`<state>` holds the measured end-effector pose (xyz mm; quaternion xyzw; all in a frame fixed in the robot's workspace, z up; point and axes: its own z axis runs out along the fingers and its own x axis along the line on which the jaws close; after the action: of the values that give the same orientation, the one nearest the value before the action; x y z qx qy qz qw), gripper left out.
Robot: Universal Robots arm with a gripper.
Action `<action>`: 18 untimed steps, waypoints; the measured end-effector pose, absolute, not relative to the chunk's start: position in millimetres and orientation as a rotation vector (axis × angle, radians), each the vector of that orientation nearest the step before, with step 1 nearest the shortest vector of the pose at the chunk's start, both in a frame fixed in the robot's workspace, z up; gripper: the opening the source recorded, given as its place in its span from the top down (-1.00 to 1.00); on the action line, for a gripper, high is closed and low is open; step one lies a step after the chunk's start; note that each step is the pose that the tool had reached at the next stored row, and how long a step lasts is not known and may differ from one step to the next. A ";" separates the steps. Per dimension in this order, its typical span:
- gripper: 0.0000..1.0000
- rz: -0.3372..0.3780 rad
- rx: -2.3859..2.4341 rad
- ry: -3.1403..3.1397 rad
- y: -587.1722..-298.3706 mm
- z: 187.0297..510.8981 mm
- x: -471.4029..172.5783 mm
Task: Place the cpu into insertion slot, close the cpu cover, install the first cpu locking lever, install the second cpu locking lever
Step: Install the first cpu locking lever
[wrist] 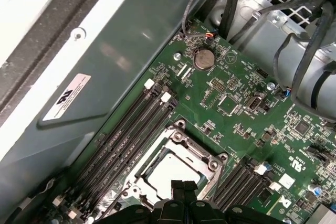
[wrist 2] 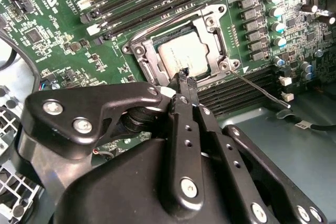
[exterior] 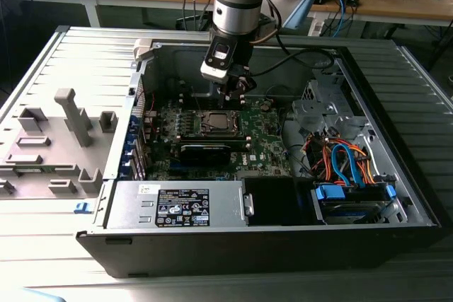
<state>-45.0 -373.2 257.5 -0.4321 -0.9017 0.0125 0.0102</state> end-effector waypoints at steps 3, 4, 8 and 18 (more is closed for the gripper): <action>0.79 0.039 -1.332 -2.822 -373.3 257.6 -45.0; 0.79 0.039 -1.326 -2.826 -373.2 257.5 -45.0; 0.79 0.040 -1.301 -2.838 -373.2 257.5 -45.0; 0.79 0.040 -1.234 -2.868 -373.2 257.5 -45.0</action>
<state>-45.0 -373.2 257.5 -0.3952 -0.9185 0.0129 0.0096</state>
